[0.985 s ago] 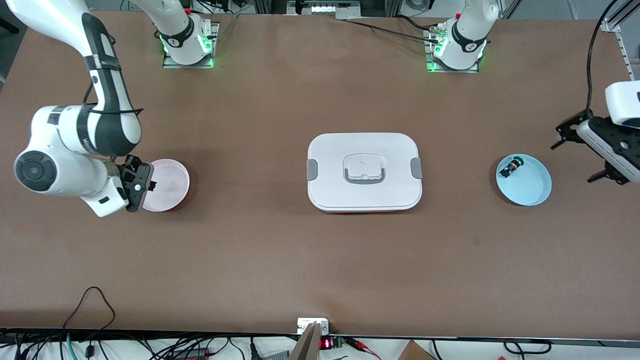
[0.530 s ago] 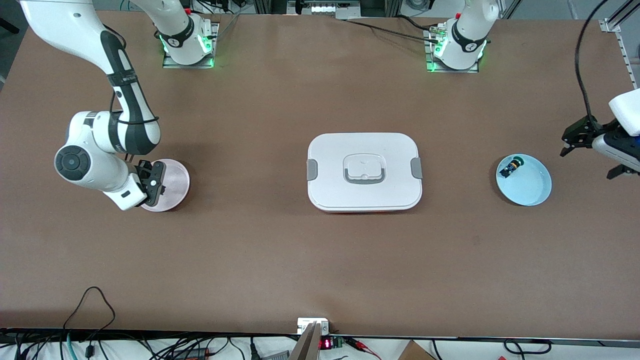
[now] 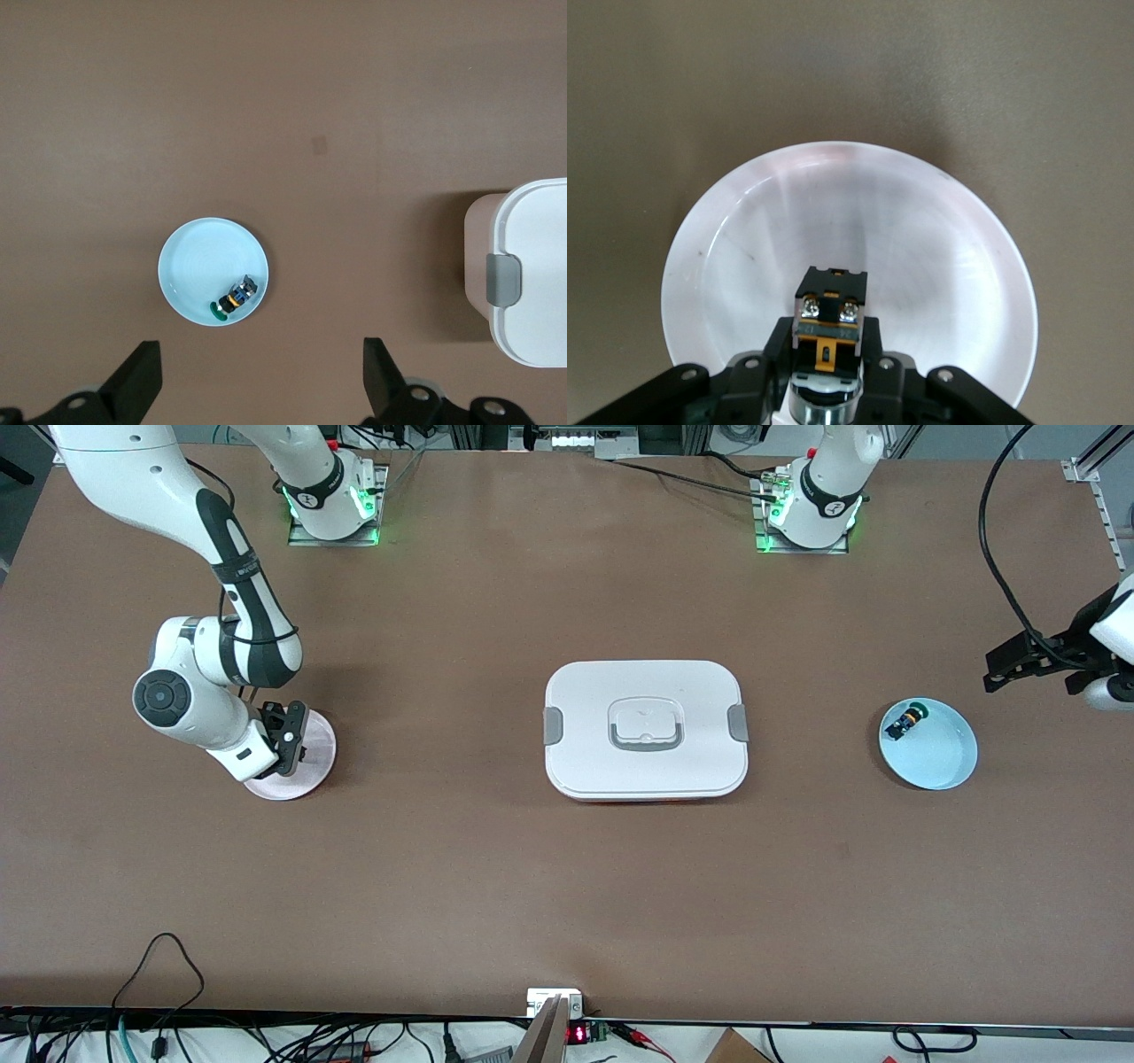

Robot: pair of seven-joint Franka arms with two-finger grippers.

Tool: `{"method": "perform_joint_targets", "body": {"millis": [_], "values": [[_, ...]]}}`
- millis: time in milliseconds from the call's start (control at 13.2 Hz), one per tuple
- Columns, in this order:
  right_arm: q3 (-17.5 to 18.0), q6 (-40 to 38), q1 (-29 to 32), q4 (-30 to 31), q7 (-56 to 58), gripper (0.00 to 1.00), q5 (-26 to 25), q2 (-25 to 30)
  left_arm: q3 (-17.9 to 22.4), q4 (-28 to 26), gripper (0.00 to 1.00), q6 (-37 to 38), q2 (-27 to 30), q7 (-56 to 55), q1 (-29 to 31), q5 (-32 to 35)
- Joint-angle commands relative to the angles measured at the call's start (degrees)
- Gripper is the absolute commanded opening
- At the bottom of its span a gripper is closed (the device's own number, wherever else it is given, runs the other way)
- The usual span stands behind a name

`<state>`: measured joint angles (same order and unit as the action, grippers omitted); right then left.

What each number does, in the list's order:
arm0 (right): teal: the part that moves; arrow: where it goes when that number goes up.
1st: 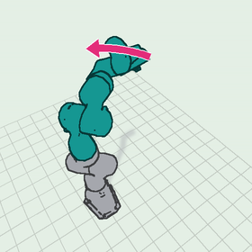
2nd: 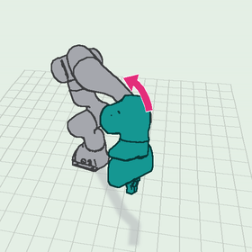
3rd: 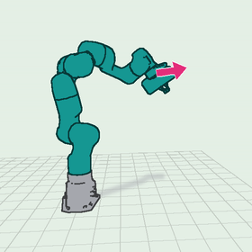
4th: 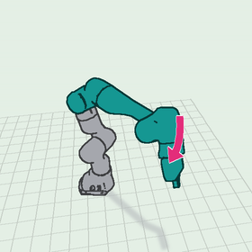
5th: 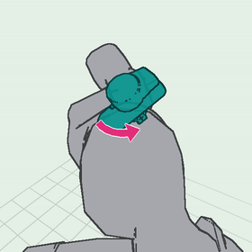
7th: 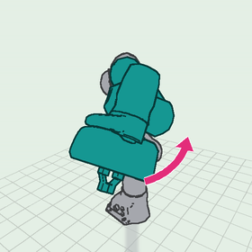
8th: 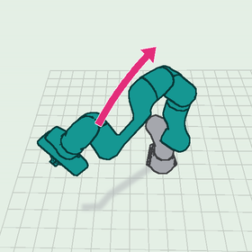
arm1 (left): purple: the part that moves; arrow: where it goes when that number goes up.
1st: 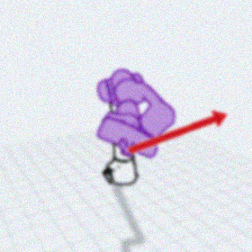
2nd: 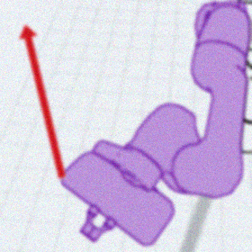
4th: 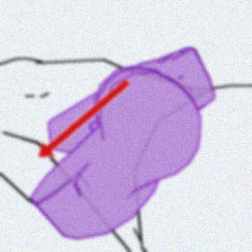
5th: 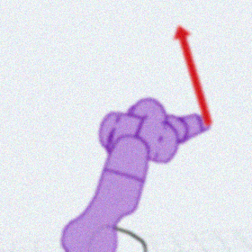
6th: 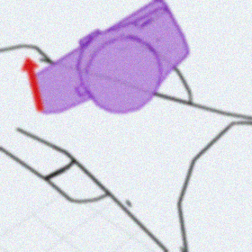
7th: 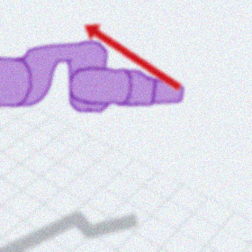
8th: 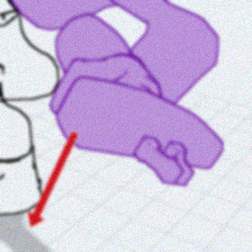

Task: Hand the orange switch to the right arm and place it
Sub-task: 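Carry the switch with the right gripper and lower it onto the white plate, then open the right gripper and raise it away from the white plate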

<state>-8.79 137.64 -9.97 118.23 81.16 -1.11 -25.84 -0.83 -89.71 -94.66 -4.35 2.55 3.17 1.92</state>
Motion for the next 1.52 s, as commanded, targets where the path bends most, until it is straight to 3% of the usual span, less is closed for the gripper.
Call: {"method": "perform_joint_targets", "body": {"millis": [0,76,152,530,909,1061,1439], "values": [[0.6,1.1,1.4,1.4,2.2,0.36,-0.7,1.4,-0.5,-0.5,1.0,0.8,0.6,-3.5,-0.4,1.1],[0.6,0.9,1.7,1.4,1.7,0.88,-0.6,1.6,-0.6,-0.5,1.0,0.9,0.7,-4.4,-0.5,1.1],[0.6,0.7,2.1,1.3,1.5,1.0,-0.6,1.8,-0.6,-0.5,1.0,1.0,0.7,-4.8,-0.5,1.1],[0.7,-1.2,2.2,-0.3,-2.5,1.0,0.6,4.2,-0.7,-0.1,1.0,1.0,0.8,-6.2,-0.3,1.1],[0.9,-17.8,1.6,-11.9,-24.0,1.0,5.1,5.4,-0.4,1.7,1.0,1.1,-1.0,-6.8,-0.3,1.2],[1.1,-23.1,1.7,-14.5,-35.1,1.0,5.8,6.7,-0.1,1.9,1.0,1.1,-1.2,-6.5,-0.2,1.2],[0.9,-37.7,1.9,-21.4,-56.9,1.0,13.4,10.5,-0.6,3.1,1.0,1.0,-1.6,-6.0,-0.4,1.2]]}}
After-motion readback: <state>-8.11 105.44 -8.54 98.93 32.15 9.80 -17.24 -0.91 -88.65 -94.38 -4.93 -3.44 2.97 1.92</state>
